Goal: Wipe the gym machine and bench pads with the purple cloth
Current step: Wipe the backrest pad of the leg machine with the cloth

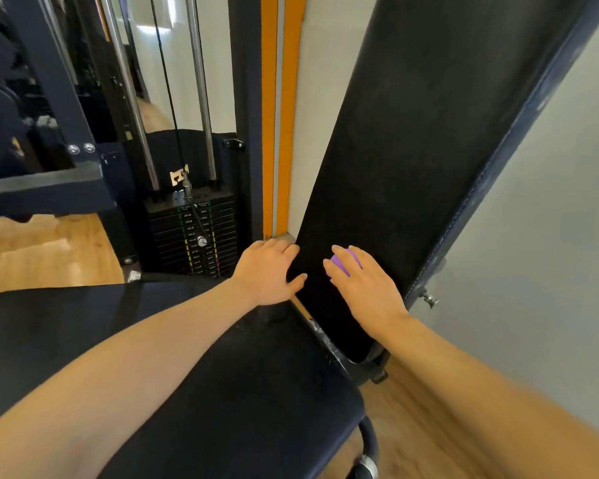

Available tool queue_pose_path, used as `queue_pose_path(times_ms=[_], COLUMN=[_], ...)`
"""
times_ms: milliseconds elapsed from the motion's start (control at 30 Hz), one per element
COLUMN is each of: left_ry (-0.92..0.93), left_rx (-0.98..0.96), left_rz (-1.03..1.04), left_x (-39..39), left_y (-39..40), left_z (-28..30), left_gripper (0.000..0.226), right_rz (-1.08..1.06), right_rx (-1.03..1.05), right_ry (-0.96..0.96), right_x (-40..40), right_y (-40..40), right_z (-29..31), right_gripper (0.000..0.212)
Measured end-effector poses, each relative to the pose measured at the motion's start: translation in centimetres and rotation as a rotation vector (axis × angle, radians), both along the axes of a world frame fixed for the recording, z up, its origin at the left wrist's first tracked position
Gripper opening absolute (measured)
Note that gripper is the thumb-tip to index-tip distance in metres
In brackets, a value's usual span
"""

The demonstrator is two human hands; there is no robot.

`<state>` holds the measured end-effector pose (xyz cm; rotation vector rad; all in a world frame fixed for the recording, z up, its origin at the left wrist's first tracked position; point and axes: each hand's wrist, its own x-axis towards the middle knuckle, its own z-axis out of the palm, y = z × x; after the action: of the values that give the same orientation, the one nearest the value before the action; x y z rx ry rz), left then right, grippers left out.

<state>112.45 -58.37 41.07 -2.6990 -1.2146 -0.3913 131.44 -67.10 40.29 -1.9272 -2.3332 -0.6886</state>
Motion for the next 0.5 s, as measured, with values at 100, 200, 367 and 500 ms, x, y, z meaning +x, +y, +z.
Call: queue_pose_path(times_ms=[100, 200, 367, 500], left_ry=[-0.005, -0.030, -0.035, -0.032], left_rx=[-0.014, -0.038, -0.025, 0.006], left_rz=[0.000, -0.010, -0.059, -0.102], left_x=[-0.5, -0.9, -0.6, 0.3], left_y=[-1.5, -2.9, -4.9, -5.9], left_z=[3.8, 8.0, 15.7, 22.1], left_gripper=[0.057, 0.052, 0.052, 0.051], right_rz=[-0.019, 0.003, -0.004, -0.011], right_rx=[-0.018, 0.009, 0.025, 0.005], right_ry=[0.044, 0.075, 0.097, 0.078], right_x=[0.4, 0.5, 0.9, 1.9], right_y=[-1.1, -2.1, -3.8, -5.4], right_z=[2.9, 7.1, 15.4, 22.1], right_gripper=[0.067, 0.055, 0.051, 0.051])
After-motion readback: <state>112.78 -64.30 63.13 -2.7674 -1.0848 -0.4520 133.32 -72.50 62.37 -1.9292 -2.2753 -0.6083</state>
